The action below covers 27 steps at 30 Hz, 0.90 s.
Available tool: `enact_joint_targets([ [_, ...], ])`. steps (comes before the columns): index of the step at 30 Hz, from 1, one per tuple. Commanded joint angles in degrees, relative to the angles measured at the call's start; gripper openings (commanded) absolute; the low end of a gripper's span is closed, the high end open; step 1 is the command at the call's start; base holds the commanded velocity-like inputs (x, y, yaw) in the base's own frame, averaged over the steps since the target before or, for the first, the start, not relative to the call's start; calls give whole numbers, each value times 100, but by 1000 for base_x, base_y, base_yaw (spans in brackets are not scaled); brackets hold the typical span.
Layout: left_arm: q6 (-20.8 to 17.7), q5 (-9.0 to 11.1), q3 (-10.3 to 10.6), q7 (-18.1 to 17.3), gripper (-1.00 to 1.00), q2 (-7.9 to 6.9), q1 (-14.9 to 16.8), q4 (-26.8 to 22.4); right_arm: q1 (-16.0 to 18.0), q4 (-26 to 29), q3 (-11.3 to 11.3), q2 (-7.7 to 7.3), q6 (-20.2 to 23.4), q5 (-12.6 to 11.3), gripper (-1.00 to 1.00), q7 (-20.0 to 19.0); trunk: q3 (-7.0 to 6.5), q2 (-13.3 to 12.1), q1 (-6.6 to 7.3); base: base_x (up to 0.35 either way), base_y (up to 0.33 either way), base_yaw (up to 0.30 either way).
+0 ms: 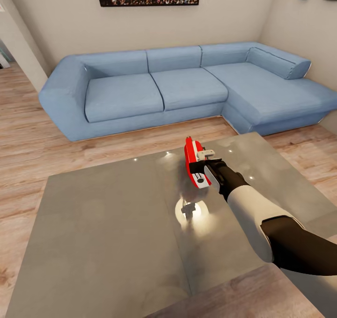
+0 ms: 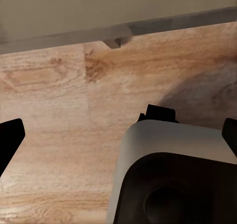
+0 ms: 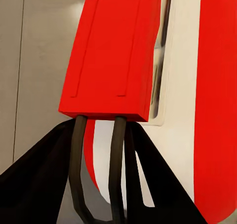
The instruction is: Turn on the radio receiver that's on the table in the living room.
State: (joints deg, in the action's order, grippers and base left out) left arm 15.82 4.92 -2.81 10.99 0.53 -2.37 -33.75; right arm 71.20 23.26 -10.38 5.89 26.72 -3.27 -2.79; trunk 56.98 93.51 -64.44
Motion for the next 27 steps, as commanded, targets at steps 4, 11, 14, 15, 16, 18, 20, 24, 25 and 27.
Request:
enact_joint_targets([
  [4, 0, 0, 0, 0, 100, -6, 0, 0, -1, -19, 6, -28, -13, -29, -100, 6, 0, 0, 0, 0, 0, 0],
  [11, 0, 0, 0, 0, 100, -16, 0, 0, -1, -22, 7, -35, -17, -31, -100, 1, 0, 0, 0, 0, 0, 0],
  [14, 0, 0, 0, 0, 100, -17, 0, 0, -1, -33, 9, -39, -17, -43, -100, -2, 0, 0, 0, 0, 0, 0],
  [15, 0, 0, 0, 0, 100, -17, 0, 0, -1, -41, 9, -41, -20, -45, -100, -2, -18, -40, 22, 0, 0, 0],
  [16, 0, -2, 0, 3, 100, -21, 0, 0, -1, -47, 9, -42, -23, -47, -100, -2, -36, -80, 44, 0, 0, 0],
  [18, 0, -4, -5, 6, 100, -52, 0, 0, -1, -54, 9, -43, -25, -48, -100, -2, -72, -160, 88, 0, 0, 0],
  [20, 0, -4, -5, 6, 100, -83, 0, 0, -1, -56, 9, -43, -25, -43, -100, -2, -107, -241, 132, 0, 0, 0],
  [24, 0, 0, -3, 1, 100, -142, 0, 0, -1, -58, 9, -44, -20, -45, -100, -2, -179, -401, 220, 0, 0, 0],
  [25, -4, 0, -3, 1, 100, -145, 0, 0, -1, -59, 9, -44, -19, -48, -100, -2, -197, -441, 242, 0, 0, 0],
  [27, -7, 0, -3, 0, 100, -148, 0, 0, -1, -59, 9, -44, -18, -49, -100, -6, -233, -521, 285, 0, 0, 0],
])
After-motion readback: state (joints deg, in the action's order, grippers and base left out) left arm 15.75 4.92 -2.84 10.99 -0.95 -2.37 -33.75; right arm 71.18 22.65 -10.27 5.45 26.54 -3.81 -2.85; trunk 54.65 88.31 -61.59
